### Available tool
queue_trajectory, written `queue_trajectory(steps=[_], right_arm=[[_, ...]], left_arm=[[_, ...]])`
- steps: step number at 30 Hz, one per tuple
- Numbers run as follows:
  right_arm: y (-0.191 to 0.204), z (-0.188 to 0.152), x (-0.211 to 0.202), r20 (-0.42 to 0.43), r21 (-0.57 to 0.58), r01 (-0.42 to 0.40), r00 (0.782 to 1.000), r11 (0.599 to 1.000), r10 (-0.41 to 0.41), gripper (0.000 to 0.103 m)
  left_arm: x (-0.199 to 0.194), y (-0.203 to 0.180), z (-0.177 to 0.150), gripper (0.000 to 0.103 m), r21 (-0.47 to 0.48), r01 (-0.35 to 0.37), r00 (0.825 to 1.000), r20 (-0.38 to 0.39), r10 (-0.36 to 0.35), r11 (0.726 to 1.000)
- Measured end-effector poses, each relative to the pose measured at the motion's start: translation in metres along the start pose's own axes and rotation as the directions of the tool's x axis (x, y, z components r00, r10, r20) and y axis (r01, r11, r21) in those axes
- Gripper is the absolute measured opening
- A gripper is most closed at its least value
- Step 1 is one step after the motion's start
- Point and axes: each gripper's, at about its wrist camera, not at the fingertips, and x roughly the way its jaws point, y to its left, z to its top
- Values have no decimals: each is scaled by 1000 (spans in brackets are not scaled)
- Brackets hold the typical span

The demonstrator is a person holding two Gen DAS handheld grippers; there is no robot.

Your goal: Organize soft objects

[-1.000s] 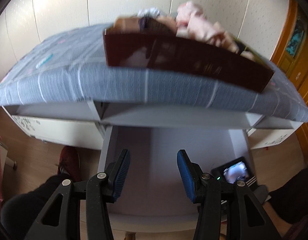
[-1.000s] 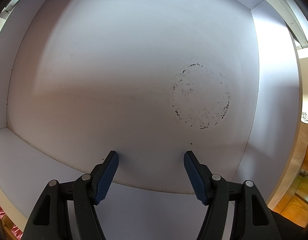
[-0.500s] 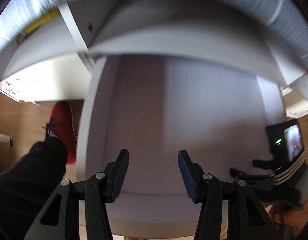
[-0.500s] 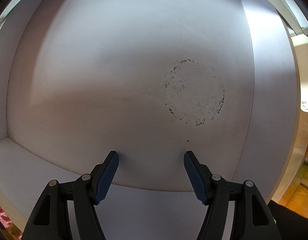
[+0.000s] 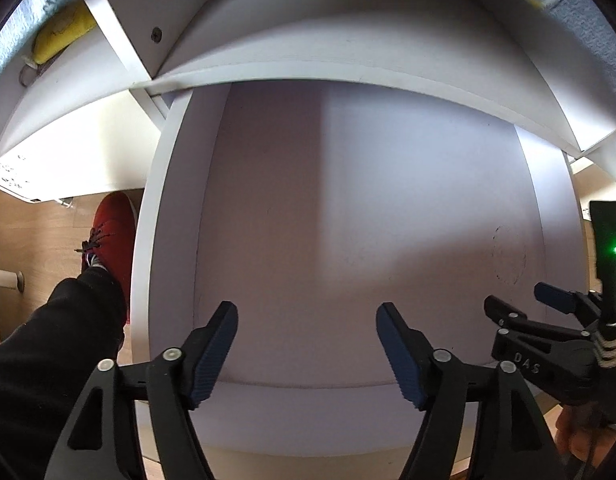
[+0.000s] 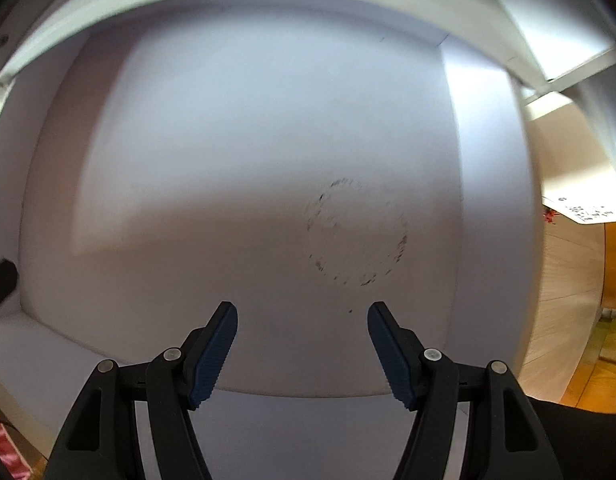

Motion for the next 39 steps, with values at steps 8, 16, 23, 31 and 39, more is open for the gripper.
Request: queue_trajectory(steps=[8, 16, 23, 31, 39], right_arm=[[-13, 5, -30, 109, 36, 8, 994, 999, -12, 69], [-19, 6, -65, 219, 71, 21, 975, 997, -36, 69], [-13, -2, -109, 323, 96, 26, 945, 995, -56, 69], [-11, -18, -188, 553, 81, 50, 829, 995, -87, 69], [-33, -40, -264, 699, 130, -39, 712, 991, -64, 69]], left_arm=[[-18, -7, -3, 80, 22, 15, 996, 85, -17, 1000], [-52, -12, -6, 86, 41, 10, 978, 208, -18, 999], [-91, -15, -7, 89, 16, 23, 941, 339, -27, 1000], [-157, -11, -14, 100, 6, 49, 866, 498, -46, 999], [-234, -8, -24, 103, -15, 50, 770, 637, -29, 999]])
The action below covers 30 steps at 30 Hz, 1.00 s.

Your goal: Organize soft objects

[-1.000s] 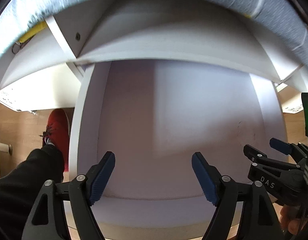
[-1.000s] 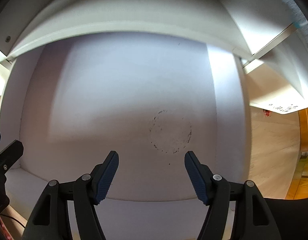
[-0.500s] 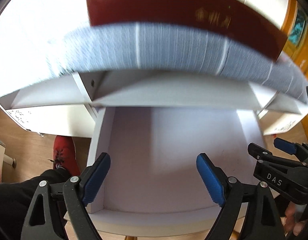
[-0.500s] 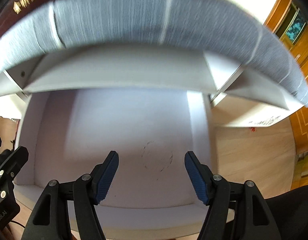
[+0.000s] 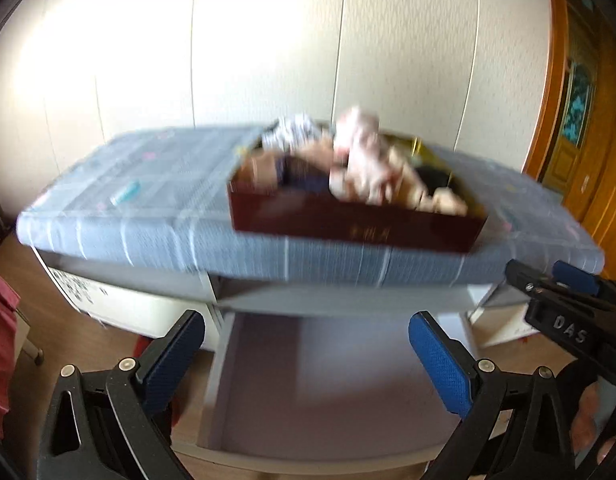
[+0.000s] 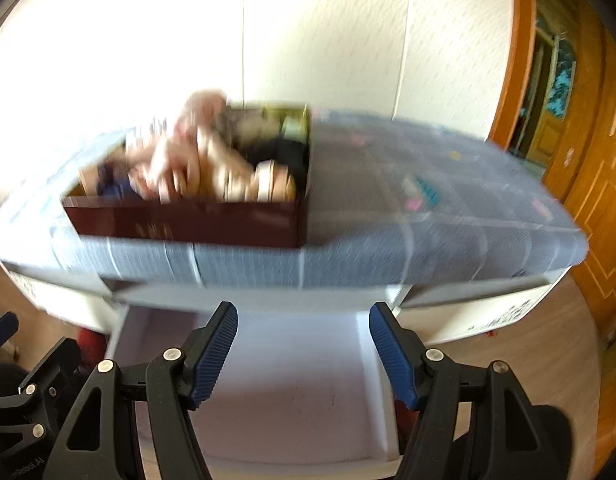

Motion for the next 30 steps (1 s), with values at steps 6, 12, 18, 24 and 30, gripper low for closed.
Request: queue_trajectory(steps=[6, 12, 18, 24, 30], right_arm=[[-12, 17, -86, 203, 26, -13, 979, 1000, 8, 77], [-20, 21, -110, 198, 71, -70, 979, 995, 55, 79], [-31, 1, -102, 160, 114, -137, 980, 984, 118, 79], [-24, 5, -114, 181, 79, -74, 982, 994, 58, 85], [-6, 1, -97, 129, 37, -4, 992, 999, -1, 86]], left_arm=[[-51, -9, 28, 103, 8, -22, 993, 118, 21, 1000], [-79, -18, 36, 103, 32, -29, 988, 151, 24, 999], [-87, -24, 30, 103, 34, -41, 988, 153, 36, 999], [-79, -19, 26, 103, 17, -83, 987, 142, 79, 996], [-63, -6, 19, 103, -14, -108, 989, 104, 108, 994]])
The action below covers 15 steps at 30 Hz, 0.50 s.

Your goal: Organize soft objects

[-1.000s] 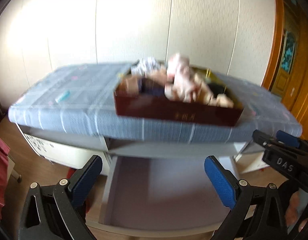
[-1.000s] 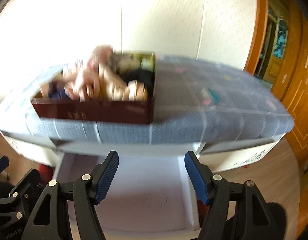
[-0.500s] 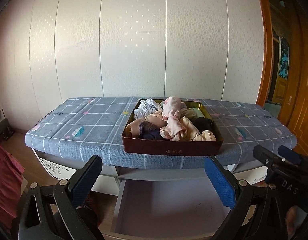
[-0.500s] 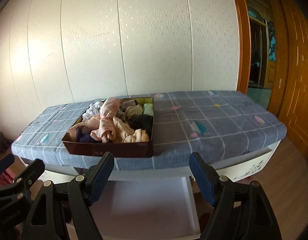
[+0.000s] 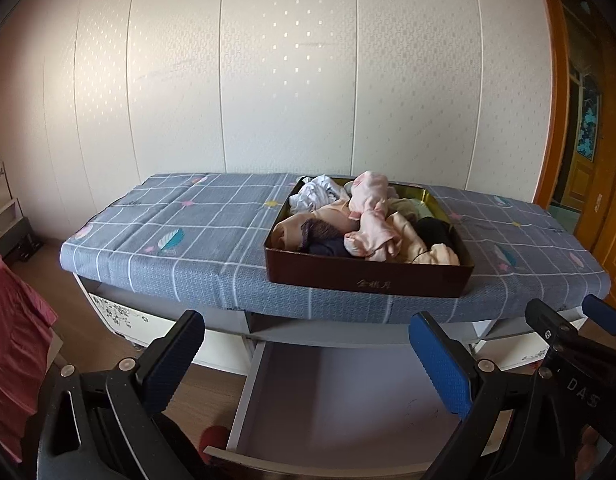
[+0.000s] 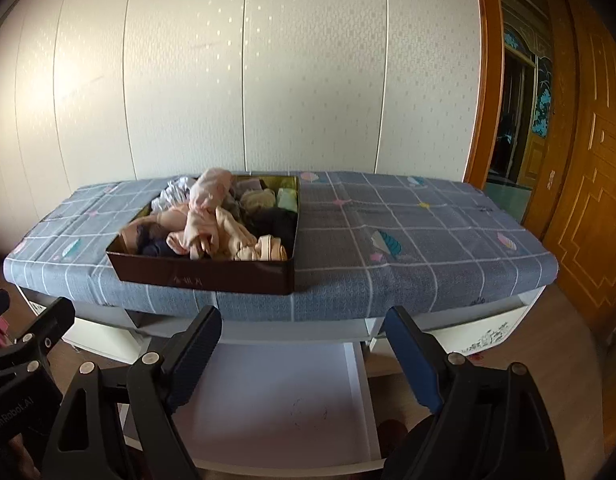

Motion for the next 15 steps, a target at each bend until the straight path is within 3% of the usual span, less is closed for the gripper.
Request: queue_trajectory(steps=[8, 15], right_arm=[[2, -11, -4, 9, -19, 26, 1000, 999, -26, 86], [-12, -11, -15, 41, 21, 21, 999, 1000, -22, 86]], left_arm=[[-3, -1, -8, 103, 1, 7, 1000, -18, -7, 1000], [-16, -24, -6, 103, 76, 35, 999, 13, -36, 996]])
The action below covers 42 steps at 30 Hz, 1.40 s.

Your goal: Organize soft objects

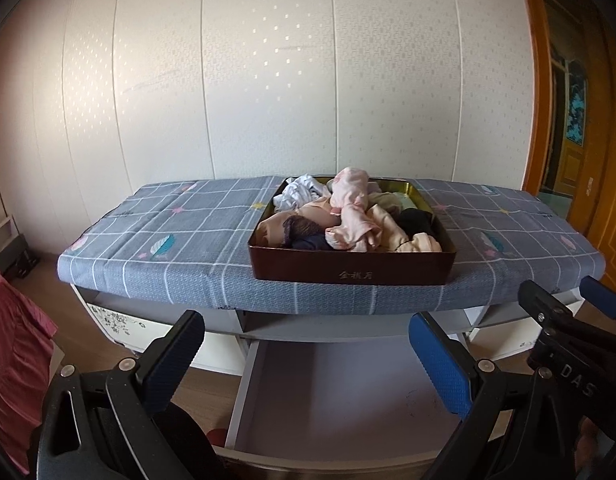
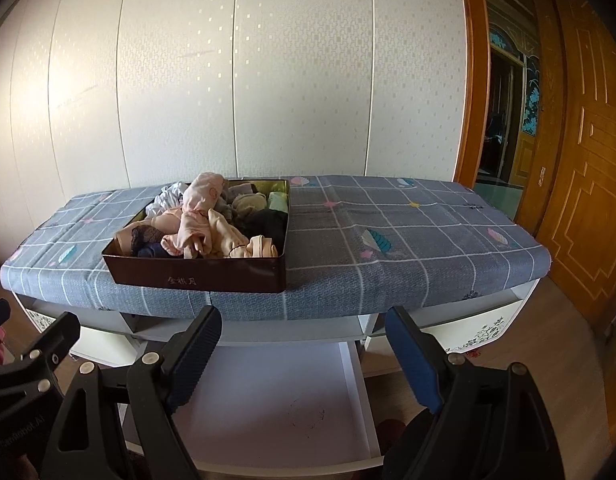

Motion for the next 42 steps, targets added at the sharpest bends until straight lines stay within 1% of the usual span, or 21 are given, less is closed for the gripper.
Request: queue_trajectory(steps=[3, 7, 13, 42], right_arm=[[-1, 1, 1, -2, 6, 1, 1000, 1000, -1, 86], [0, -1, 5, -23, 12, -3, 1000, 1000, 4, 86], [1, -1, 3, -14, 5, -2, 1000, 1000, 3, 86], [2, -4, 6, -31, 5, -11, 999, 1000, 11, 86]], left_arm=[[2, -1, -1, 103, 4, -1, 1000, -9, 1, 1000], [5, 4, -2, 103, -15, -8, 1000, -22, 8, 1000], [1, 2, -1, 103, -6, -4, 1000, -13, 4, 1000], [4, 1, -4, 103, -16, -2, 1000, -30, 1, 1000]])
